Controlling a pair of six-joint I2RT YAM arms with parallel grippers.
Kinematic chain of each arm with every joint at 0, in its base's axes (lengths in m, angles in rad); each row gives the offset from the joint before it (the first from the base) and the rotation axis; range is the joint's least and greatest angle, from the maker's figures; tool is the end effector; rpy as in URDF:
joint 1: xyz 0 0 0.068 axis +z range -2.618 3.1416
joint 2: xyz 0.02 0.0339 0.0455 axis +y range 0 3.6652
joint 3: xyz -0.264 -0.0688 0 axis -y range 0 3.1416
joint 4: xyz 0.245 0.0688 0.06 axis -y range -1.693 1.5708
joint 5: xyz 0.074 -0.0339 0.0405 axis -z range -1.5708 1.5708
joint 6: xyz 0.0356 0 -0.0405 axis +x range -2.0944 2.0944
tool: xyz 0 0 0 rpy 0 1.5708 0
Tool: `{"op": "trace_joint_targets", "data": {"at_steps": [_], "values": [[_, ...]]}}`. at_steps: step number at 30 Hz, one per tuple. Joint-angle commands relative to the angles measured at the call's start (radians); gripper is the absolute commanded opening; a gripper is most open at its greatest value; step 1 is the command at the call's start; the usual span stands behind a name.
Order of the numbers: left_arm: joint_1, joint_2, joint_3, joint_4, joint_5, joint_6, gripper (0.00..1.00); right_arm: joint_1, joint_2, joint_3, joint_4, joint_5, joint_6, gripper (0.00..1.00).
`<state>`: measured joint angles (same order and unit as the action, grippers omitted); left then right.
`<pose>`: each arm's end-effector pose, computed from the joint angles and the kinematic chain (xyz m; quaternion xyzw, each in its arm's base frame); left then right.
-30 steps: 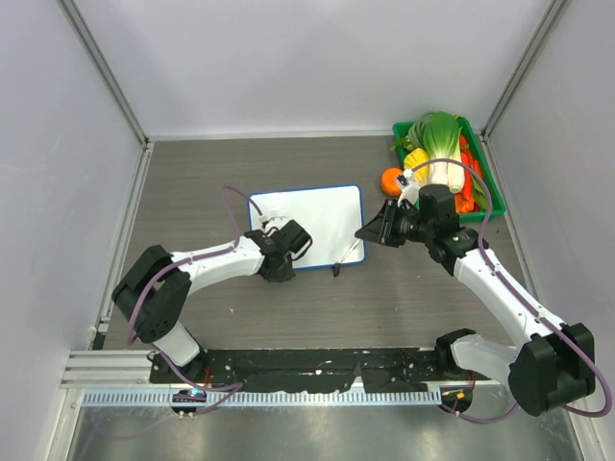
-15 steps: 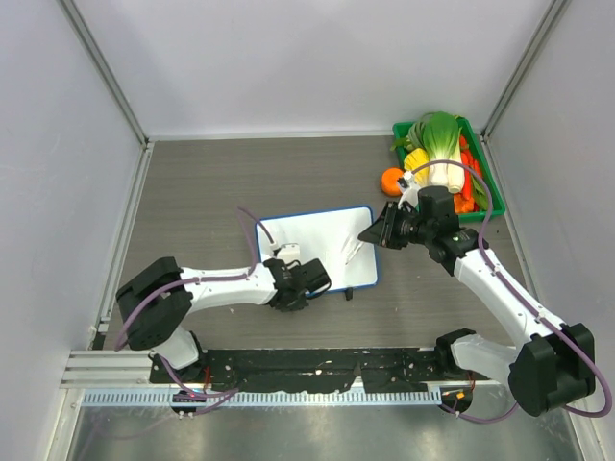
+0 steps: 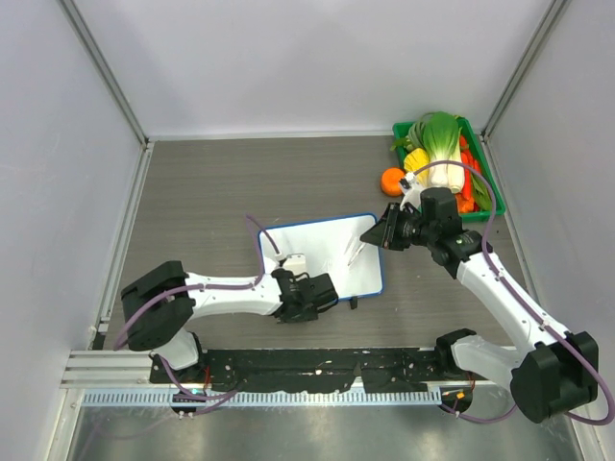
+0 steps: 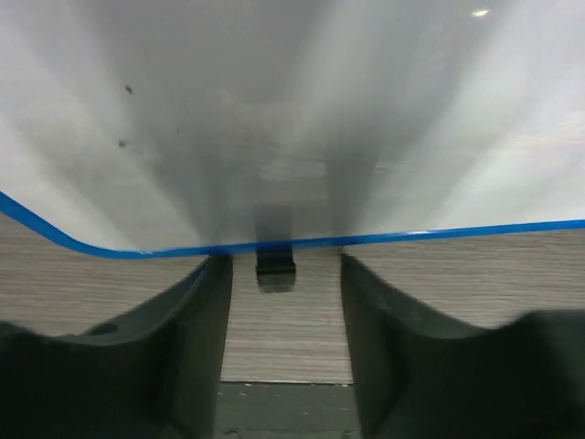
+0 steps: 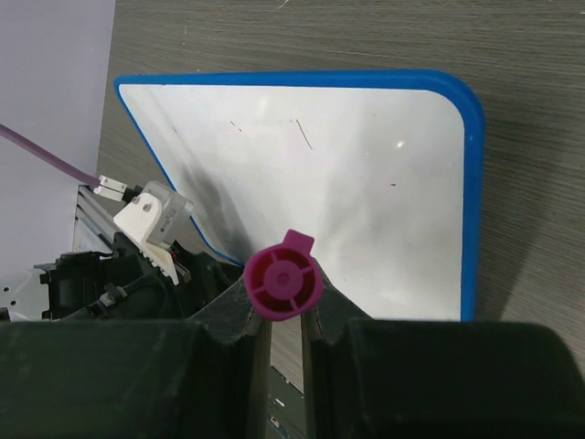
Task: Write a sentence on the whiteboard
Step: Move the whiteboard stand to the center of the board, then hold the whiteboard on the whiteboard stand.
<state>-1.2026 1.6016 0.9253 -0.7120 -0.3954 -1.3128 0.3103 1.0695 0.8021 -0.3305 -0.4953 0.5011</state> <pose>0.1122 -0.2527 0.1657 -0.0716 0.9740 -0.0248 0.2136 0.2161 0.0871 0.2789 -0.0324 0.8640 0.3780 0.3309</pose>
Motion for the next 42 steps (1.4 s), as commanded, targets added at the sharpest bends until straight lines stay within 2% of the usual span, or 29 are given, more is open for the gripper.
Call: {"op": "trace_joint_targets", "data": {"at_steps": [1,3,8,13,16,19,22,25,31,38,42], "values": [[-0.02,-0.028,0.012,0.048,0.013,-0.016,0.69,-0.004,-0.029,0.032,0.004,0.006,-0.012,0.01],[-0.023,-0.052,-0.003,0.055,0.018,-0.014,0.78,-0.004,-0.032,0.04,-0.002,0.006,-0.013,0.01],[-0.028,-0.164,-0.008,0.02,-0.006,0.021,0.83,-0.004,-0.049,0.051,-0.013,0.014,-0.009,0.01],[-0.028,-0.288,0.017,0.025,-0.002,0.133,0.91,-0.004,-0.046,0.066,-0.016,0.004,-0.007,0.01],[-0.014,-0.348,0.049,0.028,-0.003,0.234,0.99,-0.004,-0.042,0.084,-0.015,0.004,0.001,0.01],[0.075,-0.385,0.084,0.051,0.065,0.372,1.0,-0.004,-0.028,0.114,-0.013,0.0,0.007,0.01],[0.179,-0.423,0.08,0.153,0.186,0.489,1.0,-0.002,-0.023,0.137,0.028,0.011,0.028,0.01],[0.205,-0.457,0.038,0.261,0.277,0.541,1.0,0.0,-0.02,0.192,0.018,0.049,0.04,0.01],[0.224,-0.471,0.031,0.299,0.329,0.541,1.0,-0.002,0.003,0.313,-0.091,0.116,0.005,0.01],[0.225,-0.551,-0.25,0.635,0.333,0.52,0.97,-0.002,-0.042,0.123,-0.012,0.064,-0.047,0.0],[0.227,-0.614,-0.26,0.58,0.359,0.478,0.97,-0.004,-0.069,0.164,-0.081,0.044,-0.027,0.01]]}}
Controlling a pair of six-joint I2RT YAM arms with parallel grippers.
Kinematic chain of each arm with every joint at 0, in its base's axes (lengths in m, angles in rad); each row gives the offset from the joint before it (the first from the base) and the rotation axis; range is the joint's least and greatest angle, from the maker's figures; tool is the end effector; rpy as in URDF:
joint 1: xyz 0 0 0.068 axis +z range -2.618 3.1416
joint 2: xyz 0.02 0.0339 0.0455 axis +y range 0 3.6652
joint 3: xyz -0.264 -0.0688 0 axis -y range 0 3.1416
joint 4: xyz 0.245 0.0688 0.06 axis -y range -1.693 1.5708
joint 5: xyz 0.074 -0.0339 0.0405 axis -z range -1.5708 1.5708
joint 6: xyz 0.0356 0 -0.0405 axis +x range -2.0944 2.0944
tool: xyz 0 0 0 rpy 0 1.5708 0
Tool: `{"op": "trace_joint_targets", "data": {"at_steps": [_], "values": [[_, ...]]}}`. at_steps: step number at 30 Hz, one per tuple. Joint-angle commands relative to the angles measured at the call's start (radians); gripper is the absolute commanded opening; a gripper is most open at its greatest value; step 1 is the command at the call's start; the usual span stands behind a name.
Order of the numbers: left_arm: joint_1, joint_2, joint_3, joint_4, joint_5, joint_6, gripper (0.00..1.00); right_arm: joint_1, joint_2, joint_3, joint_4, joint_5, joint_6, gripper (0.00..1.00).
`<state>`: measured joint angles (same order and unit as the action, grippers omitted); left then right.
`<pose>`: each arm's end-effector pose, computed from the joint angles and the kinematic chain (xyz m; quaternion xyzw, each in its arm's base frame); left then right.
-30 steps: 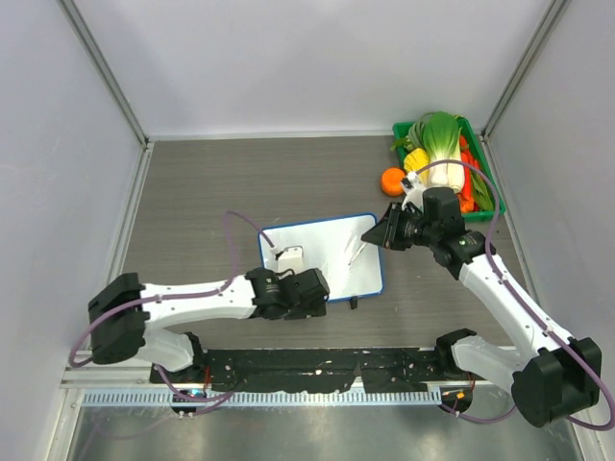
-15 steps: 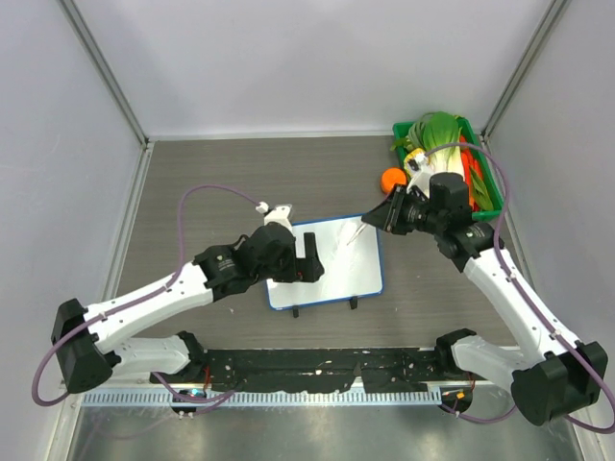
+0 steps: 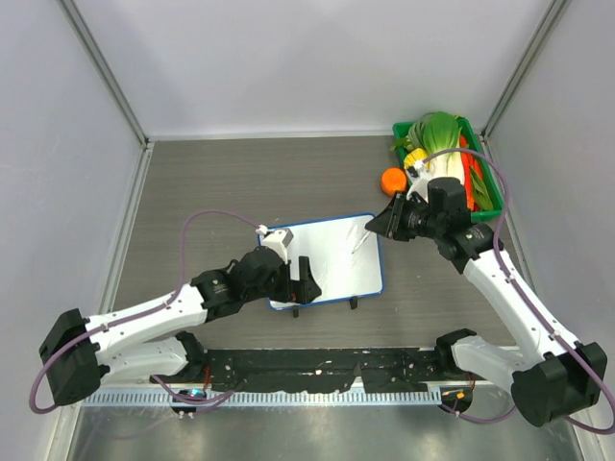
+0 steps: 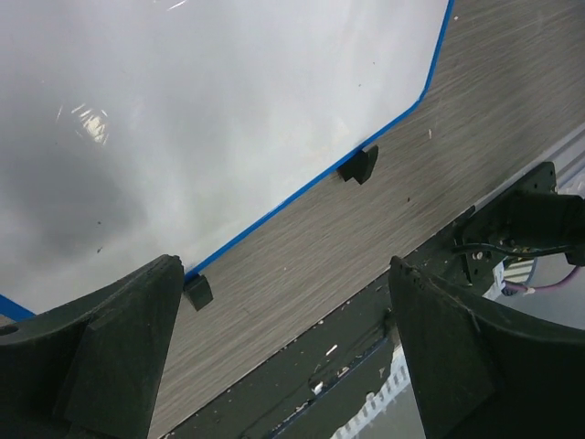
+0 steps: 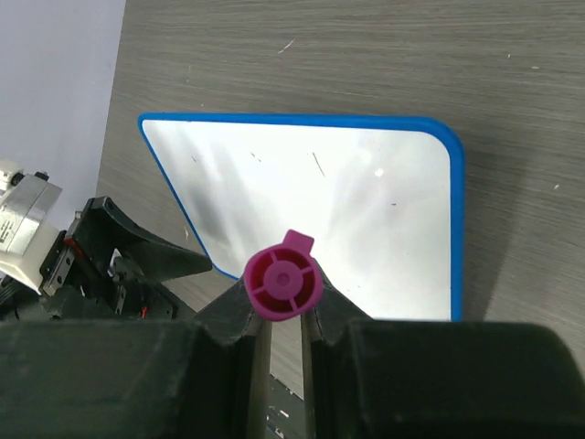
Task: Write a sentence on the whiteboard
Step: Hold the whiteboard on the whiteboard stand.
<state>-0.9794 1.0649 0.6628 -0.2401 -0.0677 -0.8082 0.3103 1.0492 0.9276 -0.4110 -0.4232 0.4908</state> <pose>0.1295 -0.1885 0.2382 0.0613 0.8916 -0.3299 0.3039 0.2152 0.0843 0.3182 -0.0273 0.8548 0.3570 0.3755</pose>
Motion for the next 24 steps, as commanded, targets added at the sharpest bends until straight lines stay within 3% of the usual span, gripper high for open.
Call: {"op": "trace_joint_targets", "data": {"at_steps": [1,10,24], "values": [[0.004,-0.091,-0.002,0.102,0.025,-0.028,0.97,-0.004,-0.06,0.039,-0.003,-0.014,-0.023,0.01],[0.005,-0.1,0.055,-0.004,-0.129,0.081,0.99,-0.002,-0.133,-0.027,0.018,0.061,-0.043,0.01],[0.088,-0.089,0.055,0.022,-0.08,0.165,1.0,0.0,-0.218,-0.147,0.132,0.123,-0.034,0.01]]}}
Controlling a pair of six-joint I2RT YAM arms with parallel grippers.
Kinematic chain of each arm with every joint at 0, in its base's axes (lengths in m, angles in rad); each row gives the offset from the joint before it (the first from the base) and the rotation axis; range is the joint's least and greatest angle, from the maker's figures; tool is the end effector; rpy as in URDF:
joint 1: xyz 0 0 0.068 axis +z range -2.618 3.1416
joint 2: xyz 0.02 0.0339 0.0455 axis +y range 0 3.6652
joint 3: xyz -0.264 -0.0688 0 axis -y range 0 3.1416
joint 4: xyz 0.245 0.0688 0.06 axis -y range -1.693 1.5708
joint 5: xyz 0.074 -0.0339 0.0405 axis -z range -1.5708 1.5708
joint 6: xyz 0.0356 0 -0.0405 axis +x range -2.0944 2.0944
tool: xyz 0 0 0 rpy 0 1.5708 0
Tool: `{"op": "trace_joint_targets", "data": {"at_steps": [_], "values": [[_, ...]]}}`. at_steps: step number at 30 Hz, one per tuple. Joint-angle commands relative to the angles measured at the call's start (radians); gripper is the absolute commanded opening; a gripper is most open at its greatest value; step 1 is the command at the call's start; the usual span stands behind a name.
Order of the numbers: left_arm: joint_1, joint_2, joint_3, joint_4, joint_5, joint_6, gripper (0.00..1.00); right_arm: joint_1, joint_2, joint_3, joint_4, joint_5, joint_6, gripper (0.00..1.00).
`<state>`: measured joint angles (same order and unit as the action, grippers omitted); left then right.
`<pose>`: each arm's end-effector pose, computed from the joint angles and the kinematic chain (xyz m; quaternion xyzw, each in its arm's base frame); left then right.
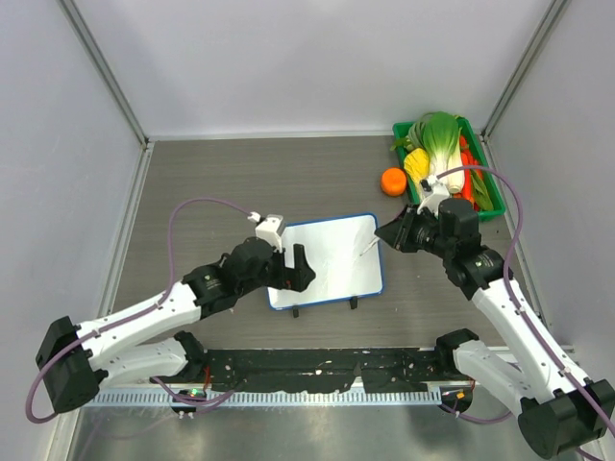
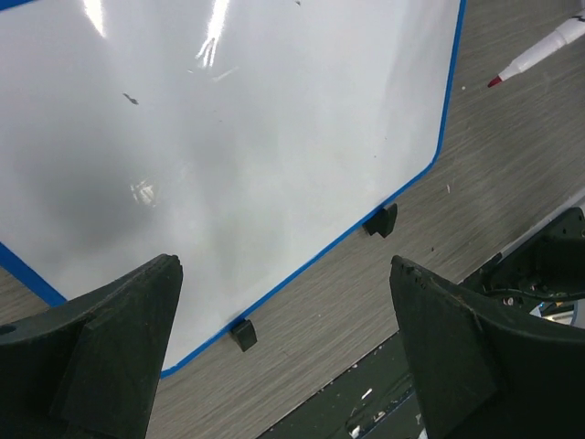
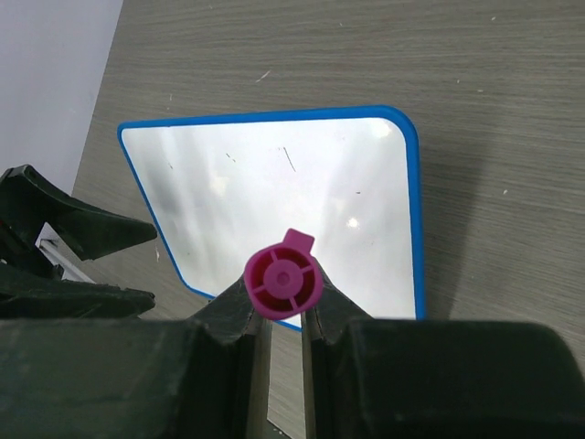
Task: Write a sentence on the whiteboard
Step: Hold the whiteboard on the whiteboard stand.
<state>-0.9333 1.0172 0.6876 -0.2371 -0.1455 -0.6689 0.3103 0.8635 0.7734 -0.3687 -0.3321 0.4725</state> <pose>0.1378 -0.1774 0.2569 0.0806 0.8713 -0.3003 0.3798 0.1816 0.0704 0.3042 -0.0191 0.8420 0.3283 0.4276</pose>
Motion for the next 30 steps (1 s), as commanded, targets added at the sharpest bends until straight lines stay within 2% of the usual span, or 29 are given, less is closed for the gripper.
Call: {"op": "trace_joint_targets", "data": {"at_steps": [1,12,20,25,30], "values": [[0.069,-0.052,0.03,0.004,-0.003,0.025,1.0,-0.002,-0.027,0.009,0.09,0.031,-0.018,0.01],[0.292,-0.172,0.052,-0.169,0.033,0.078,1.0,-0.002,-0.008,0.012,0.132,0.005,-0.017,0.01],[0.586,-0.256,-0.039,-0.097,0.334,0.012,1.0,0.018,0.028,0.038,0.129,0.042,-0.034,0.01],[0.764,-0.241,-0.115,0.045,0.602,-0.066,1.0,0.053,0.043,0.047,0.142,0.068,-0.038,0.01],[0.895,-0.155,-0.209,0.338,0.82,-0.224,0.99,0.093,0.074,0.056,0.163,0.087,-0.029,0.01]]}}
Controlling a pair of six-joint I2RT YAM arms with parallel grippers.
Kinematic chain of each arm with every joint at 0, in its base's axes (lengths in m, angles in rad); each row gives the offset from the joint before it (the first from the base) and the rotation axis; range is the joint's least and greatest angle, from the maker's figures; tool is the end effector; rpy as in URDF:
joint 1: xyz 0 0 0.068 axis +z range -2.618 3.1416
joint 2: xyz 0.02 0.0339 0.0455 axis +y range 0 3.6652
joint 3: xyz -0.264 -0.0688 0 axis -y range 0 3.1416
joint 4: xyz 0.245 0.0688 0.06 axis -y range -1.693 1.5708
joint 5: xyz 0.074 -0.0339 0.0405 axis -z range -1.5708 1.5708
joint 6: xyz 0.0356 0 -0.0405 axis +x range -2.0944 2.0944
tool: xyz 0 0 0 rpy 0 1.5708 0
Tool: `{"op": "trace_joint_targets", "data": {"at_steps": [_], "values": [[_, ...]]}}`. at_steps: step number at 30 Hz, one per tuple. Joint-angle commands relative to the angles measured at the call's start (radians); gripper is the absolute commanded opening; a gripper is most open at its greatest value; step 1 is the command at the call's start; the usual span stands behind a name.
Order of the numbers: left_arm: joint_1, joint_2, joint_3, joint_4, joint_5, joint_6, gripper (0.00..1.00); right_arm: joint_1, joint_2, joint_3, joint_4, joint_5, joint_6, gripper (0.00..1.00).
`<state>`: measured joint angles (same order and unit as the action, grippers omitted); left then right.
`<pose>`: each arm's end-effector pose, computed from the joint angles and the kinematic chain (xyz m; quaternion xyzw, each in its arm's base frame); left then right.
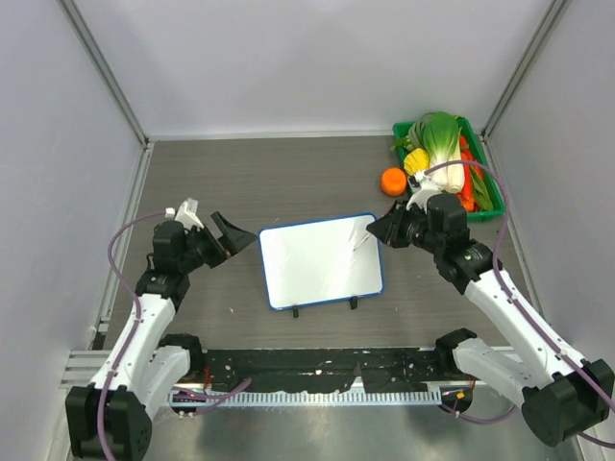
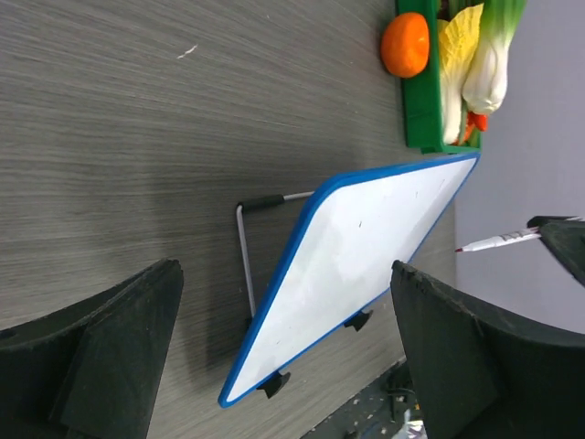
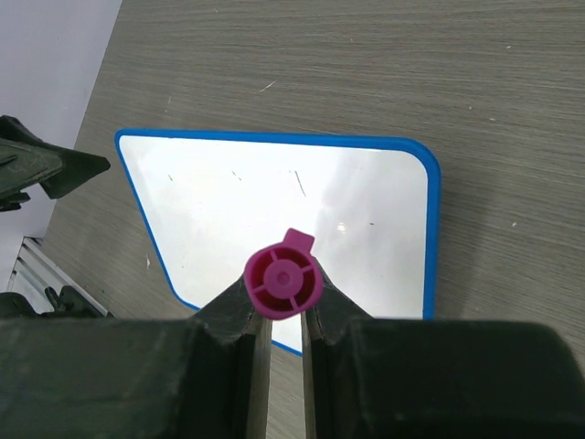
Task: Write a sentence on the whiteboard
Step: Hold the whiteboard on the whiteboard stand.
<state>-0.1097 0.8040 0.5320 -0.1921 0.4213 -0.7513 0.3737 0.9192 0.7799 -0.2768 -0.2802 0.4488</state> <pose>0.1815 -0.0346 0.2479 -0.1581 0.8242 -0.3761 0.3928 0.1918 0.0858 0.3051 -0.0450 0.8320 0.3233 0.4486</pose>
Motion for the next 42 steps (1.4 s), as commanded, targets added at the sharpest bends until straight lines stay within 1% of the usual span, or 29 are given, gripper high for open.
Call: {"op": "trace_joint_targets", "data": {"at_steps": [1,4,9,13,15,20,27,35,42], "values": [[0.08,0.081,-0.067,0.345,0.281,-0.16,1.0,0.034,0.024,0.05,0.077,0.038,-0.004,0.01],[0.082,0.133,-0.086,0.43,0.332,-0.169,1.0,0.053,0.032,0.05,0.094,0.036,0.013,0.01],[0.082,0.158,-0.082,0.408,0.318,-0.097,1.0,0.074,0.035,0.045,0.132,0.026,0.043,0.01],[0.074,0.184,-0.093,0.43,0.313,-0.074,0.99,0.108,0.05,0.045,0.171,0.015,0.051,0.01],[0.058,0.19,-0.095,0.433,0.295,-0.057,0.98,0.137,0.059,0.05,0.185,0.027,0.05,0.01],[-0.039,0.236,-0.084,0.431,0.244,-0.017,0.96,0.22,0.075,0.062,0.225,0.07,0.053,0.01],[-0.05,0.238,-0.135,0.462,0.229,-0.008,0.95,0.294,0.079,0.048,0.271,0.093,0.059,0.01],[-0.05,0.236,-0.196,0.569,0.257,-0.025,0.95,0.323,0.066,0.018,0.34,0.076,0.096,0.01],[-0.051,0.254,-0.222,0.646,0.278,-0.037,0.93,0.324,0.052,-0.007,0.347,0.087,0.111,0.01]]}}
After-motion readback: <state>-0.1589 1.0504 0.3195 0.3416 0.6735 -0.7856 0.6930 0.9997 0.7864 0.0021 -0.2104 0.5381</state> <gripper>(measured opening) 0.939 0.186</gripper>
